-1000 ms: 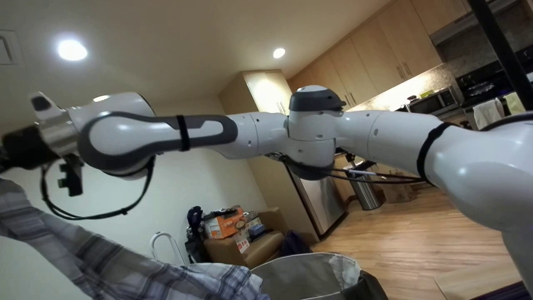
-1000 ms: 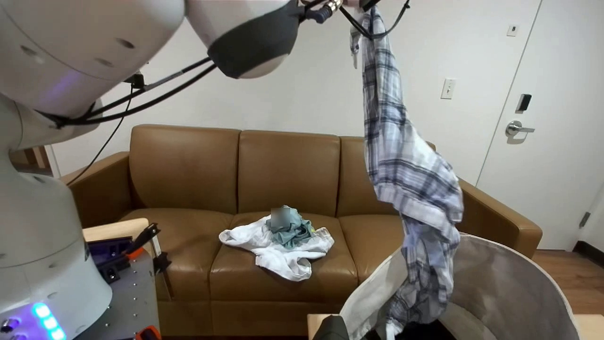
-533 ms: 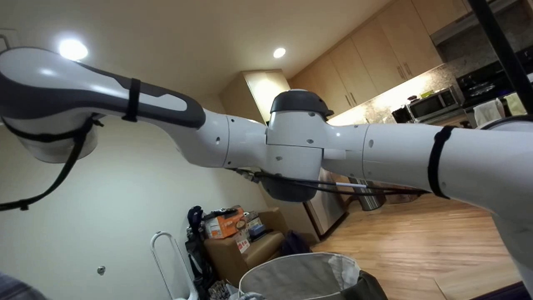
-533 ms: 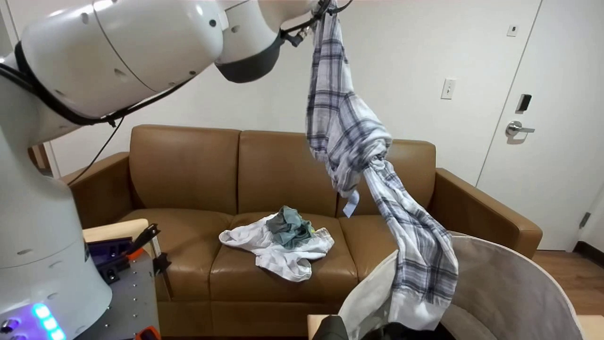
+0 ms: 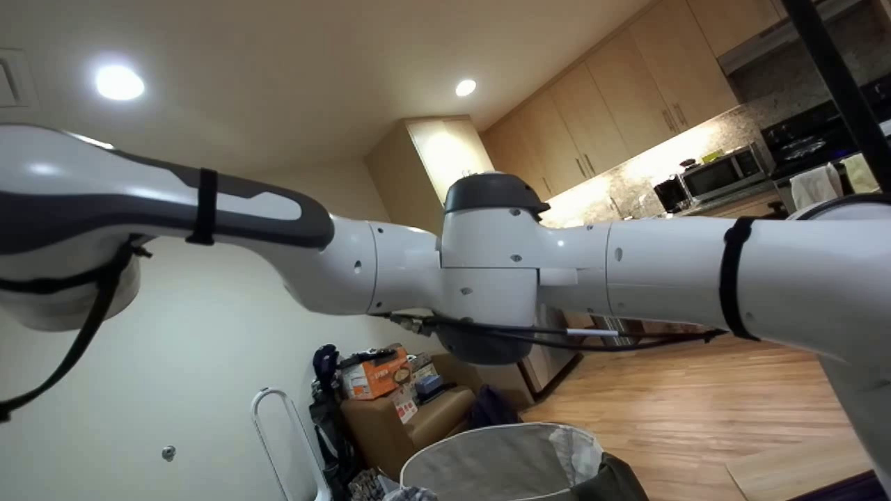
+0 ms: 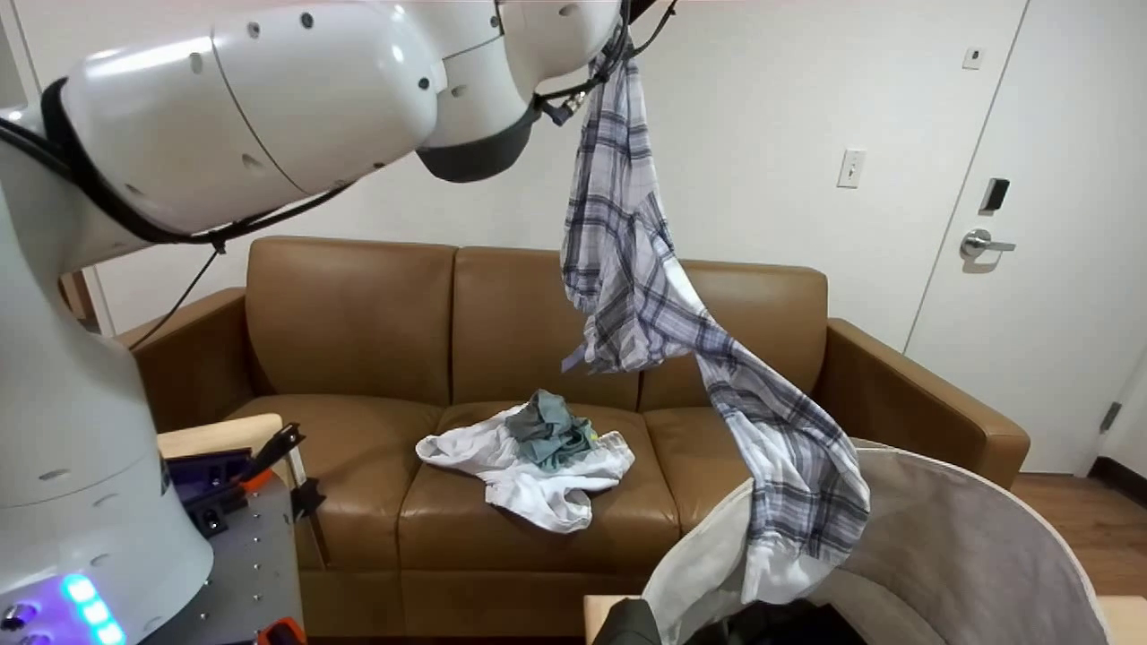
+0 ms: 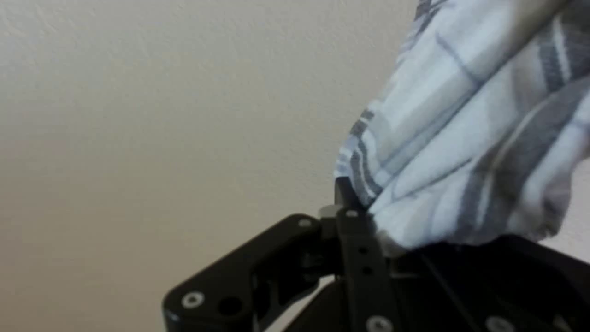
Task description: Take the clothes out of the basket and put them on the couch
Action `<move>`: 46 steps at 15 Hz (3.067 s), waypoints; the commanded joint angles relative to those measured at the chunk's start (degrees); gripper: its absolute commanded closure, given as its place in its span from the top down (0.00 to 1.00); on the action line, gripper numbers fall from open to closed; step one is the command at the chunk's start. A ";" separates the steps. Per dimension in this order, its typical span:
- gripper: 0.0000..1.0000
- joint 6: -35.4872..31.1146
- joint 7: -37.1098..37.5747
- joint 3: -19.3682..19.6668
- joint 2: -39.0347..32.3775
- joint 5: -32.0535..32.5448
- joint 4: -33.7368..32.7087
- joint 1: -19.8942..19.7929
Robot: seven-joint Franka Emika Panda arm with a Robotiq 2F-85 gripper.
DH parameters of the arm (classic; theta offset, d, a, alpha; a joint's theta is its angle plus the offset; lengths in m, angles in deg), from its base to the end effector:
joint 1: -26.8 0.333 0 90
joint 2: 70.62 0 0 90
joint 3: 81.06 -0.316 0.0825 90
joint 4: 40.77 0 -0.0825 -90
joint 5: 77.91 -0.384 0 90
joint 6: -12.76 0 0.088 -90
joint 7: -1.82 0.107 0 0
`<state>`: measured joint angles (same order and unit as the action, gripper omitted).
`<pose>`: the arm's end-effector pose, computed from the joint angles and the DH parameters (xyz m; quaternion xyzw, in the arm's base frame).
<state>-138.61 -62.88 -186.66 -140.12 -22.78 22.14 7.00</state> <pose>0.6740 0.2643 0.7024 -0.4560 -0.5727 -0.6753 0.0897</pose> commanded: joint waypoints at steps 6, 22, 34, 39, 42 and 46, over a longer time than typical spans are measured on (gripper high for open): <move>0.04 2.35 -25.65 -3.47 -5.50 -20.23 -8.08 21.61; 0.04 3.91 -10.02 8.65 -4.90 -26.98 6.39 1.77; 0.05 -0.14 8.32 9.47 1.69 -35.92 44.76 -23.83; 0.06 -6.19 6.21 9.85 1.96 -37.24 46.68 -24.55; 0.06 -9.97 7.11 9.32 1.95 -36.87 47.20 -25.20; 0.06 -10.90 11.76 12.85 8.93 -36.67 46.39 -25.63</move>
<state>-148.60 -54.72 -177.39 -138.82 -58.22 69.52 -18.29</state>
